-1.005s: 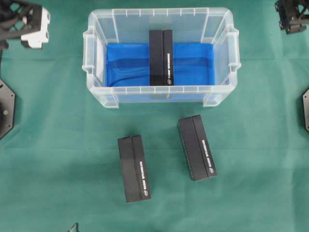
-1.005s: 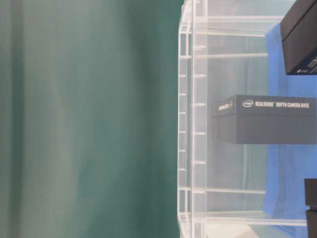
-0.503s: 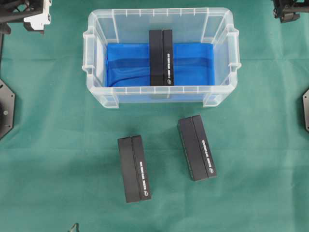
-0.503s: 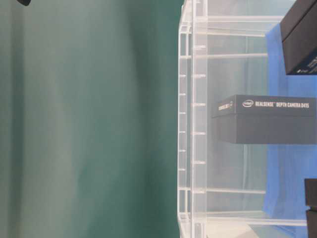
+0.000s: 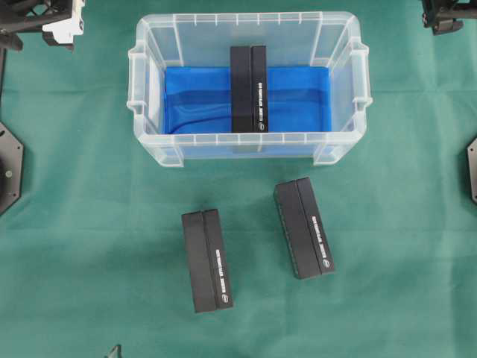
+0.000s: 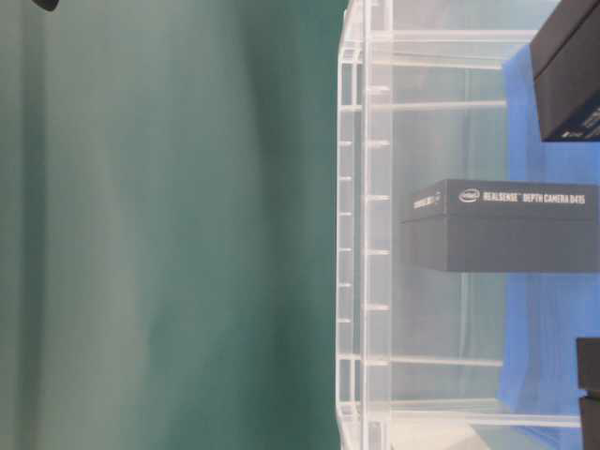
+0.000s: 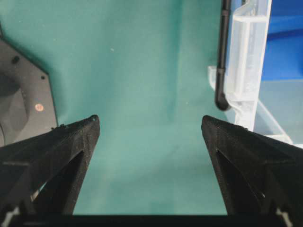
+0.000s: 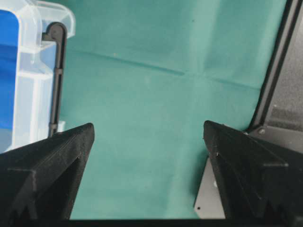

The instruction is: Take the box out of the case with both arms.

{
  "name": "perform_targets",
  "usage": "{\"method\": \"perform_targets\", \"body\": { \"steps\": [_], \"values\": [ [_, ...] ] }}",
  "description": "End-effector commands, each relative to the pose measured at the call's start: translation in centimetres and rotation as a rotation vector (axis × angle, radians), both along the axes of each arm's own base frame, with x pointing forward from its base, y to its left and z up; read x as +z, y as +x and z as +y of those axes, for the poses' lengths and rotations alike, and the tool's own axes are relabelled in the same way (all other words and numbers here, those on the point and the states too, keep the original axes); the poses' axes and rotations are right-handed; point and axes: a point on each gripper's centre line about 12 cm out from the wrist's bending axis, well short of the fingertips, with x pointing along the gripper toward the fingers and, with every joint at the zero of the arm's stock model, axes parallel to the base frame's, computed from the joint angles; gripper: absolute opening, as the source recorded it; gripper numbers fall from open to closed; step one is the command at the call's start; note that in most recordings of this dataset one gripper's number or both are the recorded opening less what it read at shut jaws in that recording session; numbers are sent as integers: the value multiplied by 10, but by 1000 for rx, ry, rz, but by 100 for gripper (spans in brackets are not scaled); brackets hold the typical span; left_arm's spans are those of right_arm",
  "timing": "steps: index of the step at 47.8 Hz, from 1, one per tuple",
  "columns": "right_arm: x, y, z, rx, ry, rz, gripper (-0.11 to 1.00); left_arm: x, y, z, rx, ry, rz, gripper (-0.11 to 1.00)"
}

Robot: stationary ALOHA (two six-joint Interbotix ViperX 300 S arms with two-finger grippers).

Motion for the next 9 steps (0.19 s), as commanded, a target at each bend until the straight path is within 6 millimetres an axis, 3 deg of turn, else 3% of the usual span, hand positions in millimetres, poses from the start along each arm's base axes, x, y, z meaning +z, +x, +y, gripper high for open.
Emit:
{"method": "perform_targets", "body": {
  "steps": [1, 9],
  "values": [
    [5, -1, 0, -2, -8, -20, 91, 5, -1, 1, 5, 10, -16, 84],
    [5, -1, 0, -5, -5, -22, 91, 6, -1, 1, 5, 11, -19, 84]
  ]
}}
